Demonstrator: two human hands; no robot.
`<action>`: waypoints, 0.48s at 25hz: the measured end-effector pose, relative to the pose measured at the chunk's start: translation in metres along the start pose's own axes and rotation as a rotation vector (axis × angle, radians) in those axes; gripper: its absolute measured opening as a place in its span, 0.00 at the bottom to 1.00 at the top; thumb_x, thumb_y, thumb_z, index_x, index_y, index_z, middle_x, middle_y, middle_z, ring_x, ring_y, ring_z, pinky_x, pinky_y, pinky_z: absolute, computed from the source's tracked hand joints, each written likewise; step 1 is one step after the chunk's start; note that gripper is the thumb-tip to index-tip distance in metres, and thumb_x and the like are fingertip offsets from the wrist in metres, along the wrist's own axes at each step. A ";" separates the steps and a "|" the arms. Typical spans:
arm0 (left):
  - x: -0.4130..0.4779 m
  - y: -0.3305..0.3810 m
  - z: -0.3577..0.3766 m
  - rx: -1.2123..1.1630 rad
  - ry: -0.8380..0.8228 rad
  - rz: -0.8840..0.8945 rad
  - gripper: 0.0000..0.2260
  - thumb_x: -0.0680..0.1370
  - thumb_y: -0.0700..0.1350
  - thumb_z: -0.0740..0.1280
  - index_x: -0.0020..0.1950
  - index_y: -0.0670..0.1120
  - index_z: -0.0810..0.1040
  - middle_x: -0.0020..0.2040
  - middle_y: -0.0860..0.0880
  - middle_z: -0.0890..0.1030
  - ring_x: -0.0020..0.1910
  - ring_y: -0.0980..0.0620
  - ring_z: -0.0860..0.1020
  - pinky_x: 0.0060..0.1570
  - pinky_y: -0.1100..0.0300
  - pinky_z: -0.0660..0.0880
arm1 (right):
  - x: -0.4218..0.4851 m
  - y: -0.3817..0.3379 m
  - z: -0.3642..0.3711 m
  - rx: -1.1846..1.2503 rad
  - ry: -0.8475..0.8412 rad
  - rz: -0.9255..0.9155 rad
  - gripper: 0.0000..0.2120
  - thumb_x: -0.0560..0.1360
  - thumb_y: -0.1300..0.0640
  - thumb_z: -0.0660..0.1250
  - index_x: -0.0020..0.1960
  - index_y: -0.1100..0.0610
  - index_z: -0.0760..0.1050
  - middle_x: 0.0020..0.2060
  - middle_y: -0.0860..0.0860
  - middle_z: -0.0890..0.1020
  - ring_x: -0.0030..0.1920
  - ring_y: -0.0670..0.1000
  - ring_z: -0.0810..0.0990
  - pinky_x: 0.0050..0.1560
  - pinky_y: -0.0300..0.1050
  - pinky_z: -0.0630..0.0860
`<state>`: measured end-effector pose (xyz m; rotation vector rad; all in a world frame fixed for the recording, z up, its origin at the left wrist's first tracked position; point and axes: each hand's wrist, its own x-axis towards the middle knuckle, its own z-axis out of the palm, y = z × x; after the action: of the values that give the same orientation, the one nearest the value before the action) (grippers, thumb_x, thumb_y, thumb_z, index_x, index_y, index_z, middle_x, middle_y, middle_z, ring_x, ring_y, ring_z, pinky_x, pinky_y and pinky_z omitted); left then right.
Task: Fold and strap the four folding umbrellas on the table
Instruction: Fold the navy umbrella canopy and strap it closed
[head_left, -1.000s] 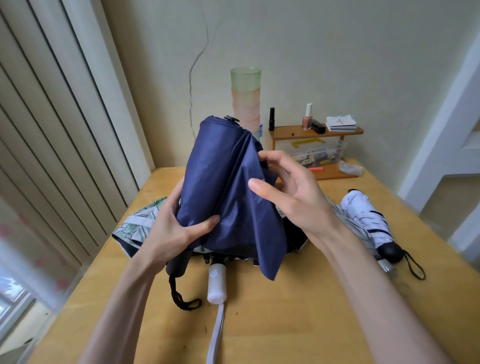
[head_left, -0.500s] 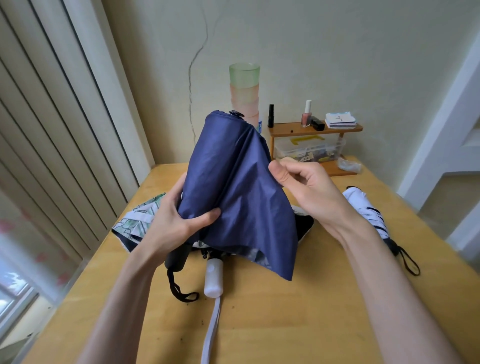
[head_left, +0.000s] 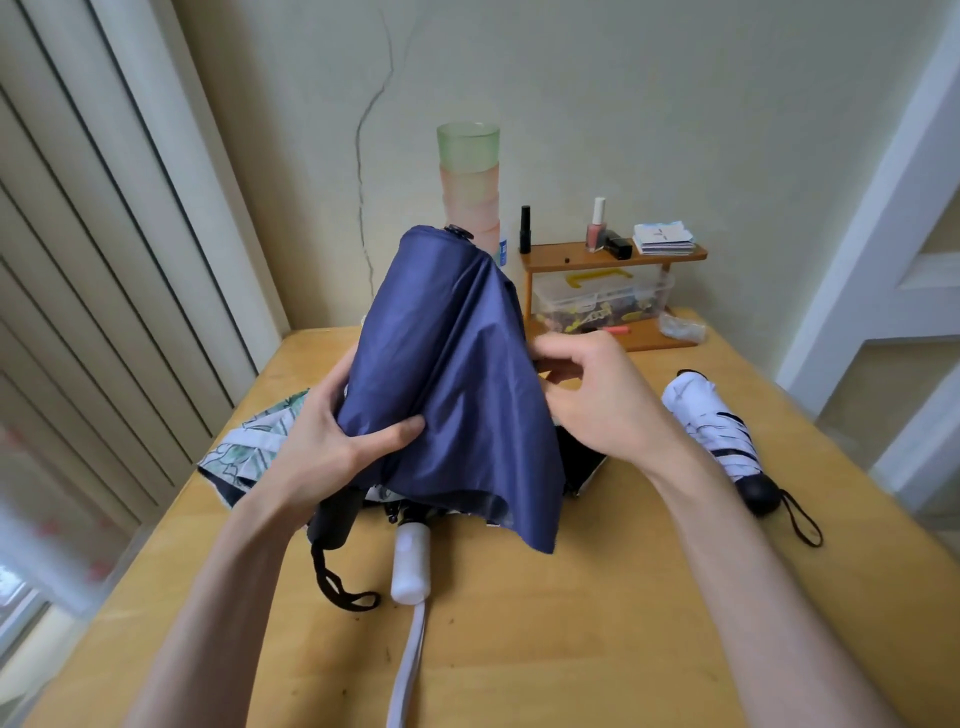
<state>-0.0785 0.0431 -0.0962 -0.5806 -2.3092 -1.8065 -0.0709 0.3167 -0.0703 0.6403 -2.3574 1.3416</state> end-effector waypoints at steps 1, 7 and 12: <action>0.000 0.000 -0.002 -0.014 0.012 -0.004 0.36 0.67 0.48 0.81 0.74 0.58 0.75 0.65 0.61 0.82 0.64 0.59 0.81 0.58 0.63 0.78 | 0.000 -0.003 -0.002 0.053 0.022 0.006 0.16 0.79 0.68 0.72 0.48 0.47 0.85 0.44 0.41 0.88 0.46 0.39 0.83 0.51 0.41 0.81; -0.004 0.001 -0.020 -0.077 0.025 -0.047 0.37 0.61 0.55 0.83 0.69 0.62 0.77 0.66 0.59 0.83 0.65 0.56 0.81 0.62 0.54 0.78 | -0.008 -0.003 -0.029 0.291 0.023 0.114 0.04 0.80 0.64 0.72 0.52 0.59 0.85 0.47 0.50 0.89 0.50 0.45 0.86 0.58 0.41 0.81; -0.003 0.001 -0.020 -0.071 -0.012 -0.058 0.39 0.61 0.55 0.83 0.71 0.61 0.76 0.67 0.59 0.82 0.66 0.55 0.81 0.65 0.51 0.76 | -0.005 0.000 -0.028 0.224 0.082 0.116 0.11 0.84 0.64 0.66 0.50 0.52 0.84 0.44 0.47 0.87 0.46 0.43 0.81 0.52 0.40 0.76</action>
<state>-0.0775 0.0231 -0.0906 -0.5416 -2.3011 -1.9227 -0.0646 0.3419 -0.0586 0.5049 -2.2282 1.6660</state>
